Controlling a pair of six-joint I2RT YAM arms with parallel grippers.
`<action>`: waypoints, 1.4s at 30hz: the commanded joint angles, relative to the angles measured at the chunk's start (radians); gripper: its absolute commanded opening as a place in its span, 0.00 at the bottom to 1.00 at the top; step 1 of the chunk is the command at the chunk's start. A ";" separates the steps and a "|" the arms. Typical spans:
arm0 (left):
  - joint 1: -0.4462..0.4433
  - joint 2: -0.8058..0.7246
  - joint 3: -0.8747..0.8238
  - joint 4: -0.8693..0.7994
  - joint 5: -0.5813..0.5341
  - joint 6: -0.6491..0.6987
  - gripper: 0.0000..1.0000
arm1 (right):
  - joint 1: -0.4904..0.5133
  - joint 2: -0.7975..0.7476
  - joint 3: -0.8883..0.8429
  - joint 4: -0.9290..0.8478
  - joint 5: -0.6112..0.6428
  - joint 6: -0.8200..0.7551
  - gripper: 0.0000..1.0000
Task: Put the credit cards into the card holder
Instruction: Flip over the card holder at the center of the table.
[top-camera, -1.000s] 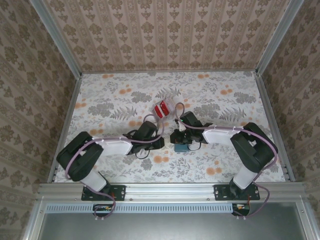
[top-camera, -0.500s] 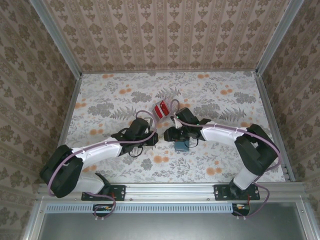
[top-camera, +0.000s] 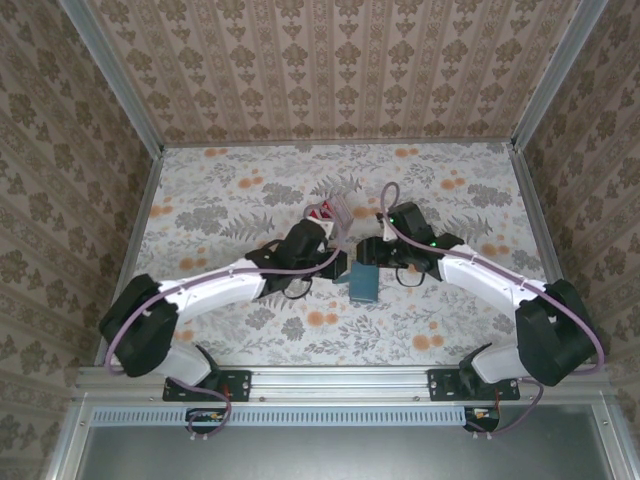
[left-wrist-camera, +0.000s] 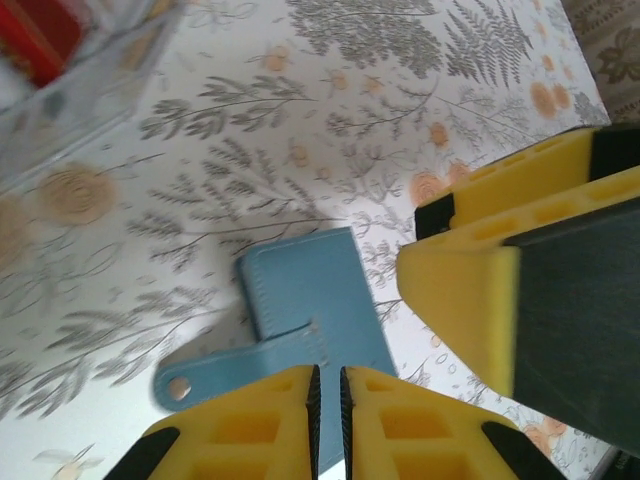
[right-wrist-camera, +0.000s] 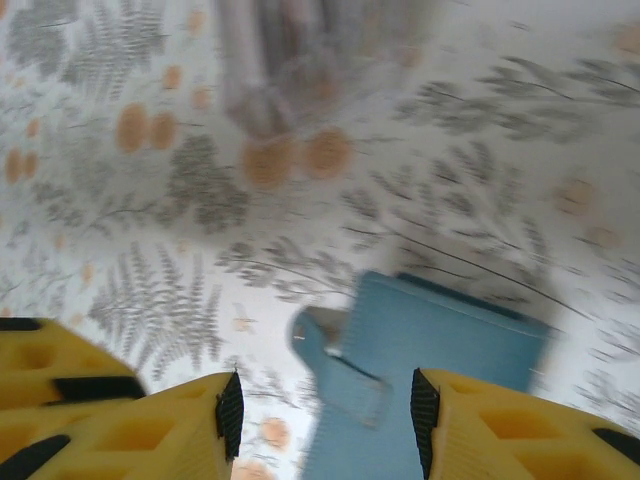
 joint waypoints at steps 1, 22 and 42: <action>-0.017 0.100 0.078 -0.056 0.044 0.040 0.15 | -0.045 -0.034 -0.071 -0.025 0.001 0.012 0.50; 0.003 0.350 0.162 -0.177 0.062 0.015 0.12 | -0.062 0.171 -0.210 0.215 -0.193 0.101 0.53; 0.010 0.352 0.066 -0.108 0.040 -0.024 0.07 | 0.033 0.268 -0.167 0.364 -0.255 0.207 0.34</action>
